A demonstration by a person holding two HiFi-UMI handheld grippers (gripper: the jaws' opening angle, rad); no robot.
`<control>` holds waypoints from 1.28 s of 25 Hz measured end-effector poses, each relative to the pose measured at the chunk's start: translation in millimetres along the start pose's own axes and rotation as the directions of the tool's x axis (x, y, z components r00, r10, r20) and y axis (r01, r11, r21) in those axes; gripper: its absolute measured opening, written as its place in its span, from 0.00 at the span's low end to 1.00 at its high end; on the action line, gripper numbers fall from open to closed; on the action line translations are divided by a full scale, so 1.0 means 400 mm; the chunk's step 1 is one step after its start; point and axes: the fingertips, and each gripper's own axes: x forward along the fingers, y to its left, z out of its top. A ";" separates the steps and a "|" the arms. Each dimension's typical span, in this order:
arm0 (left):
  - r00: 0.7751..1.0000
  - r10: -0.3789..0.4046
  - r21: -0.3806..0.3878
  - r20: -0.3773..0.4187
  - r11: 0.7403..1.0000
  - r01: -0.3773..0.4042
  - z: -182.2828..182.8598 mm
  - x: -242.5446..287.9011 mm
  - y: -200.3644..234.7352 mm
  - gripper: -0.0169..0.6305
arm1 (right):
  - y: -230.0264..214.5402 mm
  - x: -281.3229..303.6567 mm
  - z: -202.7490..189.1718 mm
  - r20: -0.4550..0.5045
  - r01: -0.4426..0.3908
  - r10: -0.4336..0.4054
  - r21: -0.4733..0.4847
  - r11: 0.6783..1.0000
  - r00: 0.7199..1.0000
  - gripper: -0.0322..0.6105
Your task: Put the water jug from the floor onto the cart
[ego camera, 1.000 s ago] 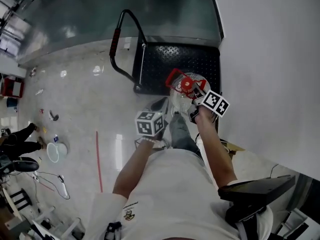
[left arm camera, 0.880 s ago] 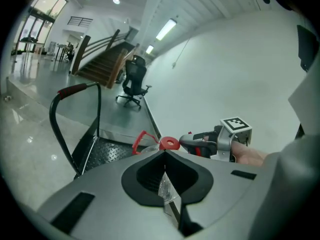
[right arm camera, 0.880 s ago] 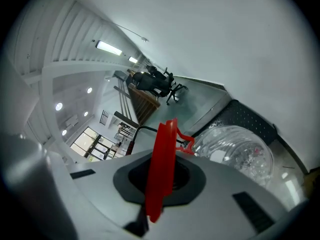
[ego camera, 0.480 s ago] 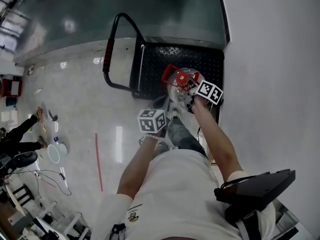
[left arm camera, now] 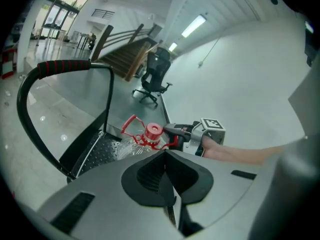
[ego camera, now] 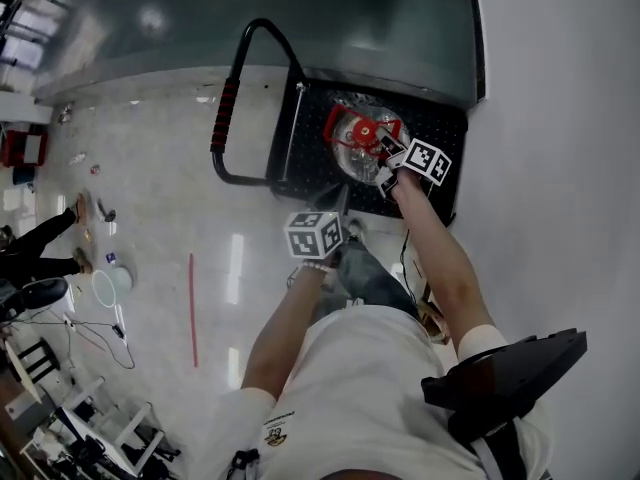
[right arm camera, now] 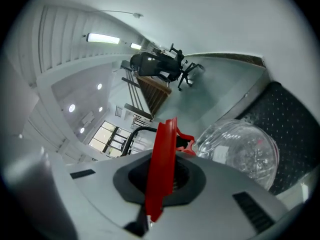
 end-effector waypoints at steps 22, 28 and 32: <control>0.996 0.014 -0.038 -0.084 0.999 -0.017 -0.108 0.088 0.034 0.03 | -0.199 0.010 -0.024 -0.115 -0.004 -0.003 -0.059 0.998 0.993 0.08; 0.991 -0.032 -0.017 -0.132 0.999 0.030 -0.159 0.109 -0.028 0.03 | -0.348 -0.134 0.033 -0.035 0.138 -0.137 0.011 0.990 0.990 0.22; 0.986 -0.052 -0.003 -0.160 0.999 0.052 -0.172 0.125 -0.088 0.03 | -0.354 -0.168 0.076 -0.030 0.156 -0.156 -0.006 0.988 0.987 0.24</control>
